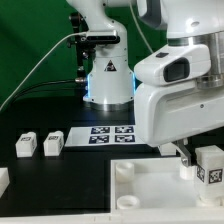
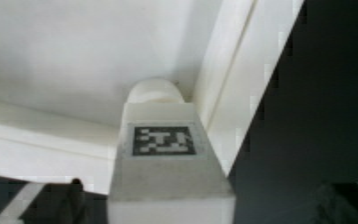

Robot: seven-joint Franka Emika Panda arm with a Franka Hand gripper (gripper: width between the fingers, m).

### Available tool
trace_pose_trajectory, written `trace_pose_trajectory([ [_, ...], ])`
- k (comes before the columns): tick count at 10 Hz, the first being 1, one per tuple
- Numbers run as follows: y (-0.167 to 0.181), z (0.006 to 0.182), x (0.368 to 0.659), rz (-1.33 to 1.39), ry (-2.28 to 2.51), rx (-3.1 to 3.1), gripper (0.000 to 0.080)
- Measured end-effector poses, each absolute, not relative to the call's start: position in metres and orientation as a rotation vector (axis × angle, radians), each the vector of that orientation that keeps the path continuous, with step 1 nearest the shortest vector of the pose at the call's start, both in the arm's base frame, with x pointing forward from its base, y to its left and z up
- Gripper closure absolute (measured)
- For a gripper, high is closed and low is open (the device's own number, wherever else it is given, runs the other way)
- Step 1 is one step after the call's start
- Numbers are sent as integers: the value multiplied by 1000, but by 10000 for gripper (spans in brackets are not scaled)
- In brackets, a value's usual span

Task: Assemble one leg

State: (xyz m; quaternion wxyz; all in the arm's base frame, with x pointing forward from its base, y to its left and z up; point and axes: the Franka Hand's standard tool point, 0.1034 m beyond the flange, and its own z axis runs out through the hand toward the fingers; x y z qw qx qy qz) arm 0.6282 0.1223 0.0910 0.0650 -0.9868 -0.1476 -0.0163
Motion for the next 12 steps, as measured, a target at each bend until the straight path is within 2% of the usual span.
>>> trace_pose_trajectory([
  [3, 109, 88, 631, -51, -417, -2989, 151],
  [6, 109, 85, 630, -40, -376, -2993, 151],
  [7, 110, 85, 630, -40, -376, -2993, 264],
  [8, 110, 85, 630, -39, -376, -2993, 264],
  [9, 110, 85, 630, -40, -376, -2993, 458],
  [10, 110, 85, 630, -40, -373, -2994, 508],
  [12, 111, 84, 630, -40, -255, -3003, 508],
])
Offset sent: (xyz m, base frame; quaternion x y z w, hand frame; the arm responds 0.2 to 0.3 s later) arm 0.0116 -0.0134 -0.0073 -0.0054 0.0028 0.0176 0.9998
